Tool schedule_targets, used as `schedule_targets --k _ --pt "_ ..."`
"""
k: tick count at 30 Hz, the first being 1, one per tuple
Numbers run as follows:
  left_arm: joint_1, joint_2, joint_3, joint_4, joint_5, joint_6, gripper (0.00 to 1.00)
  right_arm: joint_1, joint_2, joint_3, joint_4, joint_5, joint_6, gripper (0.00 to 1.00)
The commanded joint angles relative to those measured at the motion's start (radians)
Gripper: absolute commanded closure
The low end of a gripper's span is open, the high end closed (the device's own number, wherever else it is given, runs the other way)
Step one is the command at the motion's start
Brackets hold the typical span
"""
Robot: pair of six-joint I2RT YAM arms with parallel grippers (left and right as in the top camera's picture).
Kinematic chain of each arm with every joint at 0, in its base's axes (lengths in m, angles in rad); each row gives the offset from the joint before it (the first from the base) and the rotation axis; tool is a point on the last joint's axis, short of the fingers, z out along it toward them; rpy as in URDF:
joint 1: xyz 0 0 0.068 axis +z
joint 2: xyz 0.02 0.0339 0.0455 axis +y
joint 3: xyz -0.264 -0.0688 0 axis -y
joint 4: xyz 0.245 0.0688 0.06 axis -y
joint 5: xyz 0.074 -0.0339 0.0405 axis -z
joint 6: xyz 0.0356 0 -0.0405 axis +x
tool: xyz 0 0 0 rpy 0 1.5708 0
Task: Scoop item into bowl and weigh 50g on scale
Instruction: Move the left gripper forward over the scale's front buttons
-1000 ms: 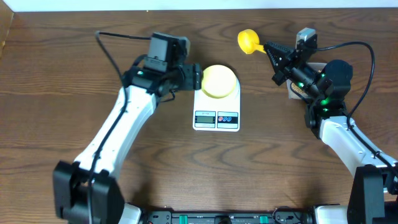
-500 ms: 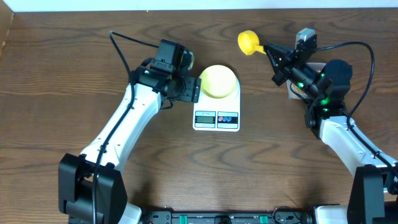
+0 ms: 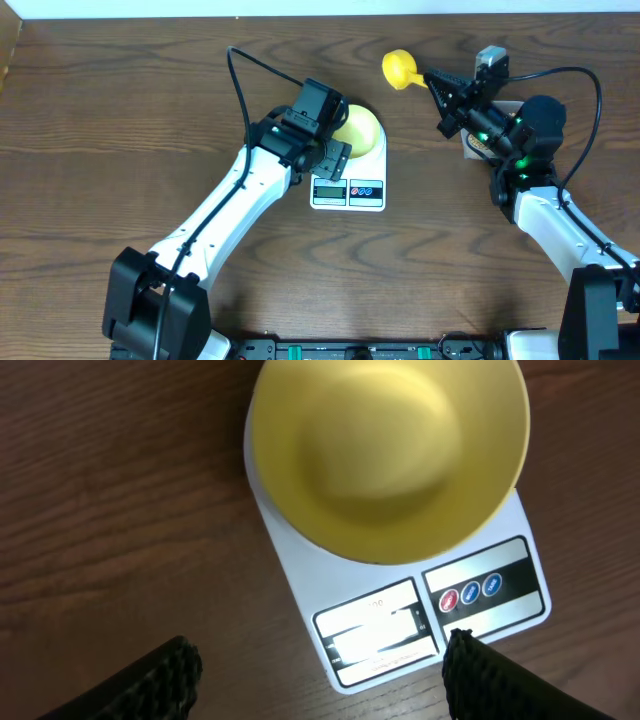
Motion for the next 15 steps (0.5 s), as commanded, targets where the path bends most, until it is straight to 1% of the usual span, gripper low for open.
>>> schedule_targets --k 1,15 --pt "-0.004 0.003 0.002 -0.003 -0.029 0.006 0.21 -0.006 0.002 0.019 -0.008 -0.003 -0.008 0.99" --pt "-0.024 0.106 0.002 -0.018 -0.028 -0.062 0.2 -0.006 0.002 0.019 -0.007 -0.003 -0.008 0.99"
